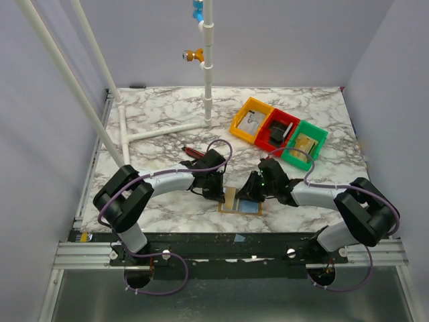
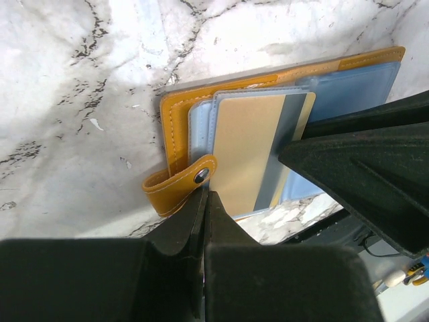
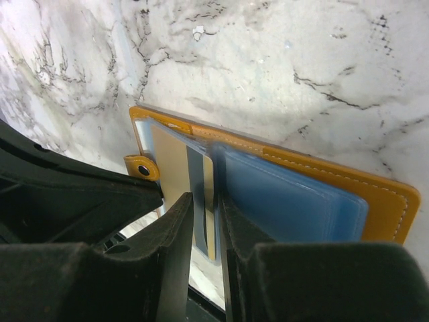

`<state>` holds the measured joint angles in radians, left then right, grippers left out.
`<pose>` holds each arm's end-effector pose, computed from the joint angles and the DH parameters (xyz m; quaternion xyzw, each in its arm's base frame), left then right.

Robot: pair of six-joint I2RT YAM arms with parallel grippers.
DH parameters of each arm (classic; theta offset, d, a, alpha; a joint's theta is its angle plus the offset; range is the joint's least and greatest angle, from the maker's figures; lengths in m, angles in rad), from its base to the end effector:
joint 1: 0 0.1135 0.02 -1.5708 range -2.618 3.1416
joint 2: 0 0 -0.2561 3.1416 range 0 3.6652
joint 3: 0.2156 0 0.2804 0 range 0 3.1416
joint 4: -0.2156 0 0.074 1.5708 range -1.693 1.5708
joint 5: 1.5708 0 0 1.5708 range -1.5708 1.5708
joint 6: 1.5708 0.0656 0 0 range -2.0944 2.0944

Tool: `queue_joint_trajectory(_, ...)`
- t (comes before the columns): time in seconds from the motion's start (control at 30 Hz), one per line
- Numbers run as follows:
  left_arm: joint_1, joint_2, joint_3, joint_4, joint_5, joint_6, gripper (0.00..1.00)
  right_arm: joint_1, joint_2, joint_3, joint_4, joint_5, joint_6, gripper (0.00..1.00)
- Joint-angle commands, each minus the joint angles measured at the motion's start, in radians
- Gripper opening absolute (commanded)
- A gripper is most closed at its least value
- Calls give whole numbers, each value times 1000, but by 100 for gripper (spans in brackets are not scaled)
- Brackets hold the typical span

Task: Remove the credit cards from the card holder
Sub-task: Remove the credit card from the card holder.

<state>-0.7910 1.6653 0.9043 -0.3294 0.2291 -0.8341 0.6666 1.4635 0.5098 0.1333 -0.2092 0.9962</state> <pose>0.2338 -0.2576 0.1007 0.0064 0.9653 -0.2479 0.0819 0.2228 0.1926 0.0784 0.1141 0.9191 0.3347 0.1738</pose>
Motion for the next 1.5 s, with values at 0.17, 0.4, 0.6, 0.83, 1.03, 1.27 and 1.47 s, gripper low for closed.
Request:
queue_joint_trajectory(0.17, 9, 20, -6, 1, -43, 23, 0, -4, 51, -30, -17, -6, -35, 25)
queue_joint_trajectory(0.4, -34, 60, 24, -2, -18, 17, 0, -4, 53, -37, 32, -43, -26, 25)
queue_joint_trajectory(0.6, -51, 98, 33, 26, 15, -11, 0, -5, 54, -61, 68, -63, -13, 26)
queue_joint_trajectory(0.83, -48, 117, 33, 3, 4, -24, 0, -72, 26, -135, 171, -157, 11, 28)
queue_joint_trajectory(1.03, -48, 122, 26, 2, 3, -30, 0, -126, 24, -229, 356, -269, 63, 28)
queue_joint_trajectory(1.27, -41, 128, 20, 7, 8, -35, 0, -178, 13, -291, 451, -310, 109, 28)
queue_joint_trajectory(1.47, -38, 121, 5, 13, 10, -40, 0, -212, 18, -302, 461, -318, 113, 28)
